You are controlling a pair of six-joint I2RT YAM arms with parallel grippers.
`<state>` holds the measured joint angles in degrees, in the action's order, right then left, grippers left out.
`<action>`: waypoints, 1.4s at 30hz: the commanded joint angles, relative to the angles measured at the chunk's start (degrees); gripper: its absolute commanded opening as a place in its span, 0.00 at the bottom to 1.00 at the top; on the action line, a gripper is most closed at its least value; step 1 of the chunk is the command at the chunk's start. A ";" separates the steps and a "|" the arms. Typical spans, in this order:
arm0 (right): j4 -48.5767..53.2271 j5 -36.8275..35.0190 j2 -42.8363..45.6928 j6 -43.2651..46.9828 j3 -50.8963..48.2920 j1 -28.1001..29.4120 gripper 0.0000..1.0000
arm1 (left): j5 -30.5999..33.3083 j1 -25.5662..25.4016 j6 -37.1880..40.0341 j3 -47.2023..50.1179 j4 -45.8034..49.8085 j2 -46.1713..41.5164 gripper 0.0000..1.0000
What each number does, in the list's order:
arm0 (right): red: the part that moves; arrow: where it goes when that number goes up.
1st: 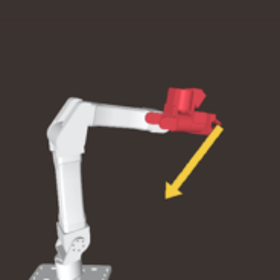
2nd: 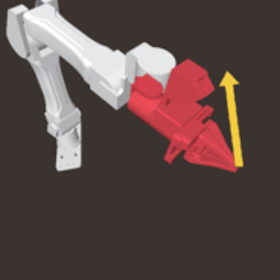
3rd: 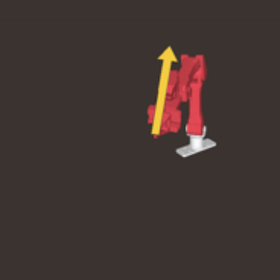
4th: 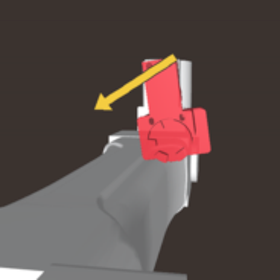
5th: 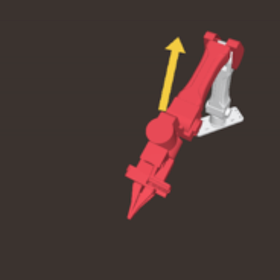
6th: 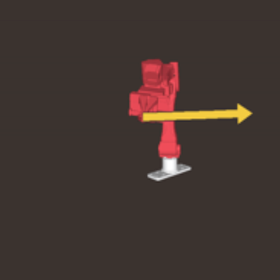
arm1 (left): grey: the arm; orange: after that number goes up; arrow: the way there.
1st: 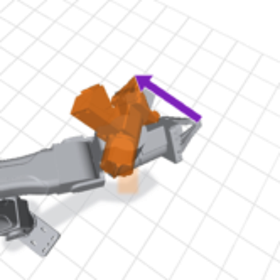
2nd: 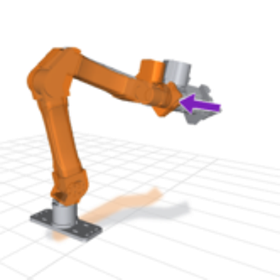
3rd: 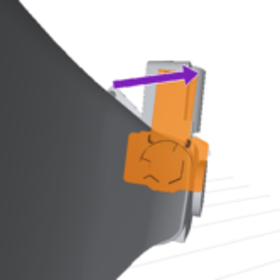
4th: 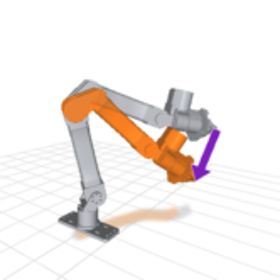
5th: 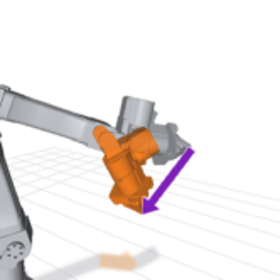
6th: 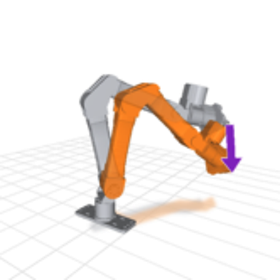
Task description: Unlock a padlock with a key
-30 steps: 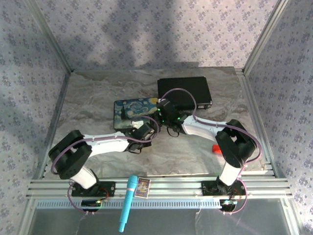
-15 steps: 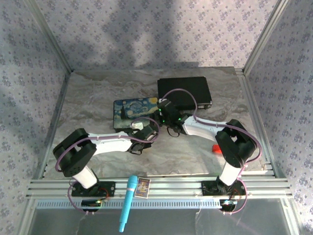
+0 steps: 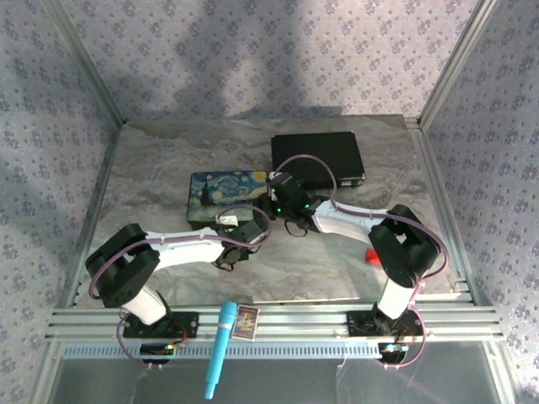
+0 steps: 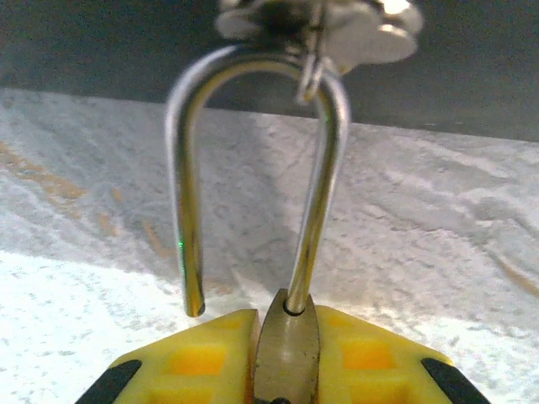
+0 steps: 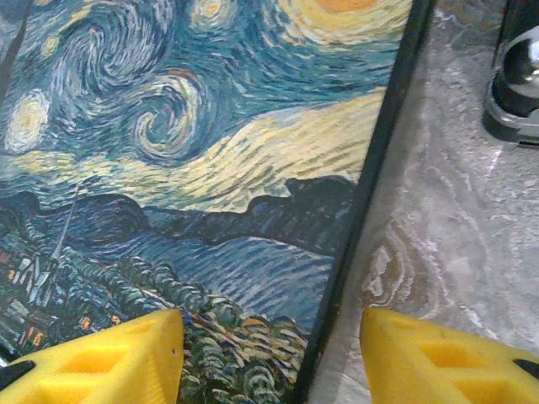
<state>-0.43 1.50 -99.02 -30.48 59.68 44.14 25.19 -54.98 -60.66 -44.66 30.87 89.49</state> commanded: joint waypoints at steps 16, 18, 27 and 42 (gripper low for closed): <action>11.23 -1.34 -2.30 -0.32 -0.45 -0.17 0.68 | 16.20 -6.06 -1.01 -4.84 15.04 8.15 0.11; 7.31 0.71 -0.29 -0.10 -2.68 -0.52 0.74 | 17.59 -7.16 -1.11 -6.80 16.63 10.18 0.11; -2.13 10.18 8.70 0.99 -8.57 -4.39 0.81 | 18.10 -9.78 1.24 -11.10 17.59 14.15 0.16; -1.86 12.66 22.76 -0.41 -17.12 -8.60 0.86 | 13.98 -12.18 0.96 -15.72 19.48 16.55 0.24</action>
<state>-4.51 14.26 -78.89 -30.87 43.59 35.48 39.94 -66.35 -60.03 -58.65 48.29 105.16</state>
